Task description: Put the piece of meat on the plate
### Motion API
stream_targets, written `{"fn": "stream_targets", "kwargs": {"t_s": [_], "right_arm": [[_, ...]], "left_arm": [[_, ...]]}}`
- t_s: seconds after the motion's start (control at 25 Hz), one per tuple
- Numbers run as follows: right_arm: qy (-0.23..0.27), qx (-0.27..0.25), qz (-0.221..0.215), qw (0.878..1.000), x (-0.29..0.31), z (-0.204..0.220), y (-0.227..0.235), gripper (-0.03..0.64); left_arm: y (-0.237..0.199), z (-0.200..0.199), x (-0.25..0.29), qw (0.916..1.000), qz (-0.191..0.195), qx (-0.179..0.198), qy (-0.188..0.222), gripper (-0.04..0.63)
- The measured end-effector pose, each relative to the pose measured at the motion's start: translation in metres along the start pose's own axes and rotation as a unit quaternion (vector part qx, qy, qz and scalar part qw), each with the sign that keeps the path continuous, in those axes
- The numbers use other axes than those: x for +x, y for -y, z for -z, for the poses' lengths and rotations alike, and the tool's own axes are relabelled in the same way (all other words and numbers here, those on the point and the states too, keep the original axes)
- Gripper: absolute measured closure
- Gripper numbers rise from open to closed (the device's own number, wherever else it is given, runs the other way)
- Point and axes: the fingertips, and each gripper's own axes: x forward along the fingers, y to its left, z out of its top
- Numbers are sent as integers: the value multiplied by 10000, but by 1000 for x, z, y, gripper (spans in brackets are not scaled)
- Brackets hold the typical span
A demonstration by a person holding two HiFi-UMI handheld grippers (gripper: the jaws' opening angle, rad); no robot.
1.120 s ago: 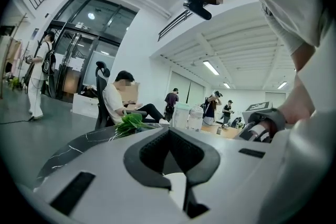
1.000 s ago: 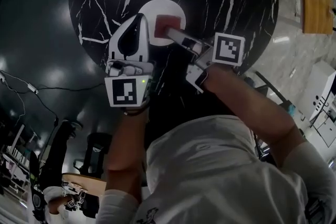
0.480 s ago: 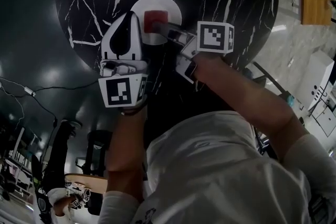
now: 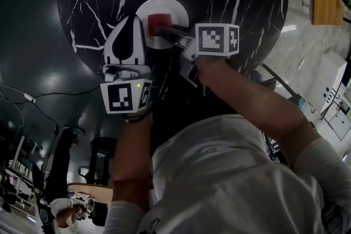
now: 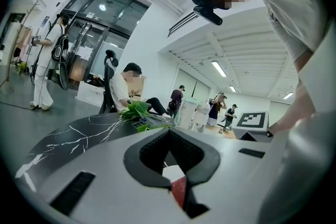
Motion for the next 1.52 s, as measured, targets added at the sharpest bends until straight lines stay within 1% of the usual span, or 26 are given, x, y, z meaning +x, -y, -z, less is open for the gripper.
{"fn": "stream_targets", "kwargs": {"t_s": [0.12, 0.2, 0.28, 0.36, 0.44, 0.48, 0.56, 0.6, 0.76, 0.84, 0.88, 0.96, 1.04, 1.16, 1.2, 1.24, 1.28, 1.32, 1.36, 1.4, 1.44, 1.52], "right_arm": [[-6, -457, 234, 9987, 2, 1, 1, 515], [-18, -862, 421, 9954, 2, 2, 0, 497], [-34, -1164, 629, 9912, 1, 4, 0, 466], [-64, -1461, 829, 9858, 2, 8, 0, 428], [-101, -1811, 1014, 9782, 3, 11, 0, 420], [-116, -1996, 1112, 9735, 3, 12, 0, 402], [-134, -2418, 1323, 9612, 1, 12, 2, 396], [-138, -2671, 1441, 9527, 1, 10, 3, 396], [-21, -3655, 1936, 9104, -11, -3, 7, 377], [77, -3969, 2083, 8939, -20, -8, 5, 377], [134, -4067, 2103, 8889, -24, -9, 2, 377], [269, -4215, 2027, 8835, -34, -7, -12, 377], [374, -4398, 1776, 8796, -42, 2, -35, 384], [580, -4728, 1350, 8688, -53, 14, -75, 502], [675, -4797, 1250, 8658, -58, 16, -87, 528], [771, -4812, 1130, 8659, -64, 18, -99, 552], [864, -4774, 947, 8693, -70, 21, -112, 572], [948, -4705, 697, 8745, -77, 24, -128, 614], [1019, -4647, 437, 8785, -85, 29, -145, 615], [1086, -4648, 244, 8784, -96, 35, -163, 615], [1160, -4723, 138, 8737, -108, 41, -181, 615], [1361, -4959, 11, 8576, -136, 51, -215, 615]], "left_arm": [[0, -1, -1, 10000, 54, -45, -5, 589], [1, -1, -2, 9999, 79, -72, -5, 589], [3, 0, -5, 9999, 100, -124, -8, 589], [2, -1, -7, 9998, 122, -155, -8, 589], [1, -5, -12, 9997, 126, -212, -8, 589], [1, -8, -15, 9996, 128, -246, 0, 589], [4, -12, -20, 9995, 160, -277, 14, 589], [6, -13, -23, 9994, 183, -286, 2, 589], [9, -18, -36, 9992, 245, -325, -59, 589], [11, -24, -43, 9991, 274, -320, -74, 589], [12, -27, -47, 9991, 291, -309, -86, 589], [15, -34, -54, 9990, 342, -276, -113, 589], [21, -43, -61, 9987, 448, -224, -128, 589], [32, -57, -68, 9977, 645, -139, -139, 589], [35, -62, -71, 9975, 689, -108, -137, 589], [39, -69, -73, 9973, 718, -74, -132, 589], [42, -76, -75, 9973, 723, -39, -124, 589], [45, -86, -79, 9975, 697, -7, -115, 589], [48, -98, -85, 9978, 655, 14, -106, 589], [53, -111, -93, 9980, 622, 23, -94, 589], [59, -124, -102, 9981, 613, 37, -72, 589], [75, -152, -121, 9976, 683, 136, 35, 589]]}}
